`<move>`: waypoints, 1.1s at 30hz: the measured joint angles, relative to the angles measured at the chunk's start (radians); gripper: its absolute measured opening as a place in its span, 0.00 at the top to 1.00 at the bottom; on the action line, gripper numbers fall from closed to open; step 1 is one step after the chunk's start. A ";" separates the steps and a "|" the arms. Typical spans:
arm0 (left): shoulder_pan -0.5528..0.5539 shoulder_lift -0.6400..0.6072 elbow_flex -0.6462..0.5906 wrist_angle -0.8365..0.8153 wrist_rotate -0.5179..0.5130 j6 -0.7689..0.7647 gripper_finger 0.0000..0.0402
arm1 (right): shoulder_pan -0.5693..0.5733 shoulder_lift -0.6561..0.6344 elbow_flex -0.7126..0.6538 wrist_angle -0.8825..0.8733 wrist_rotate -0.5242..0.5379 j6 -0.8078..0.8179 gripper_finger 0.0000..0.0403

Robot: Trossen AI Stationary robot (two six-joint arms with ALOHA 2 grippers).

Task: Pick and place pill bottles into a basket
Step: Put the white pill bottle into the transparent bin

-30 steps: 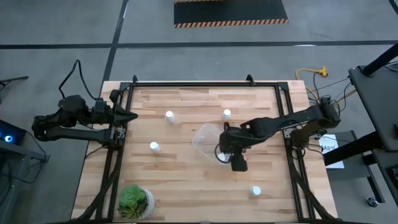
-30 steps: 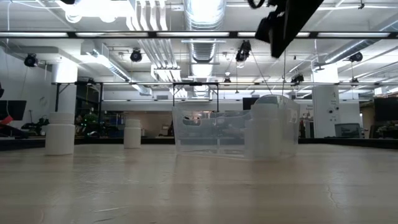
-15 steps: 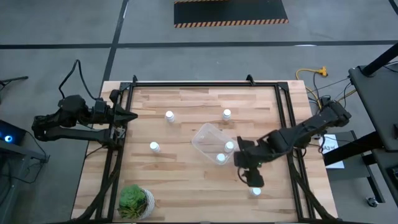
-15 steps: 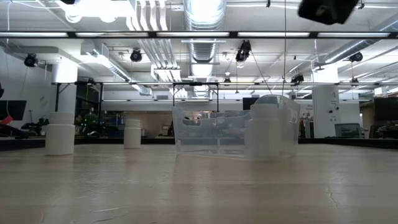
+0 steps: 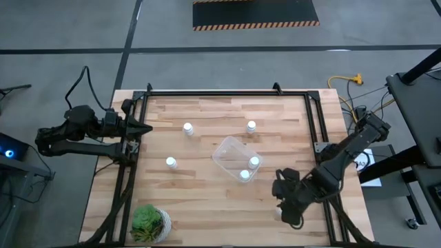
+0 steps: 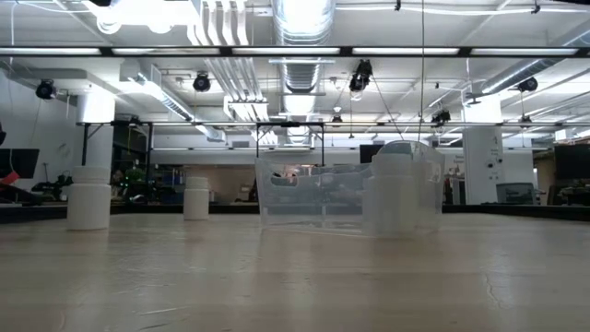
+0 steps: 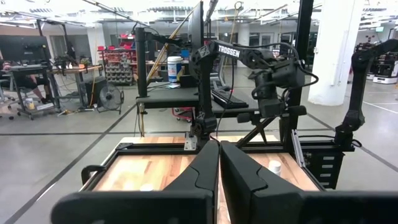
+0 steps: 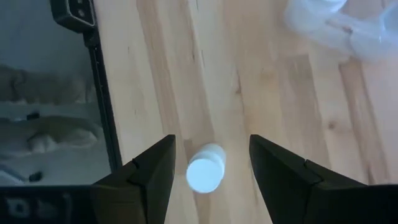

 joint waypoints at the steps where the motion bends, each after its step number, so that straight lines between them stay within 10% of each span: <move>1: 0.000 0.000 0.000 0.000 0.000 0.000 1.00 | 0.014 0.000 -0.004 -0.005 0.004 0.030 0.52; 10: 0.000 0.000 0.000 0.000 0.000 0.000 1.00 | 0.133 0.015 -0.065 -0.017 0.003 0.209 0.52; 33: 0.000 0.000 0.000 0.000 0.000 0.000 1.00 | 0.170 0.093 -0.147 0.075 0.023 0.065 0.52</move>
